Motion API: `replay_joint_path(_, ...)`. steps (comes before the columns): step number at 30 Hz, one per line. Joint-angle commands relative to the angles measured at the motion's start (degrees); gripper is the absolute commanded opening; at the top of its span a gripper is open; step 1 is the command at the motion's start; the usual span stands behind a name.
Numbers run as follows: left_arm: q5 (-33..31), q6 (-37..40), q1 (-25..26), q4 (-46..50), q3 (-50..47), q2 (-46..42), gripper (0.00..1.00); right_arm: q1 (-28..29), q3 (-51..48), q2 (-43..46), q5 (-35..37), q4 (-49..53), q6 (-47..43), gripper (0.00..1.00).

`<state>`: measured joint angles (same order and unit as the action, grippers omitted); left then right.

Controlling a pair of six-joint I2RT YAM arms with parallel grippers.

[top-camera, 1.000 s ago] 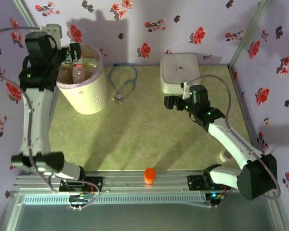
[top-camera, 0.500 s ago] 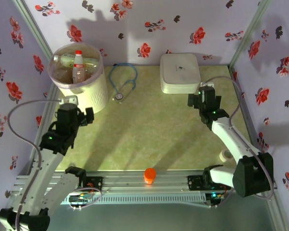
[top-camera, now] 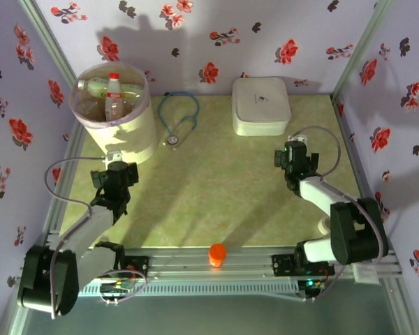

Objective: Put the plastic bottles in the bin

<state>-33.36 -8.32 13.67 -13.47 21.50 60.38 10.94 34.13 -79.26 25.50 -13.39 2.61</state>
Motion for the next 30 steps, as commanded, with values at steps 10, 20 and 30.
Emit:
replay_joint_path(10,6.0,4.7,-7.0,-28.6,-2.8,13.2,1.00,-1.7,-7.5,-7.4,0.2,-29.2,-3.2,0.99)
replay_joint_path(20,11.4,7.4,-8.9,-38.3,0.1,25.5,1.00,-7.9,-13.8,-10.3,-6.0,-40.9,2.6,0.99)
replay_joint_path(30,13.4,6.8,-10.6,-41.2,-0.1,28.6,1.00,-8.1,-12.6,-10.0,-6.1,-38.7,3.0,0.99)
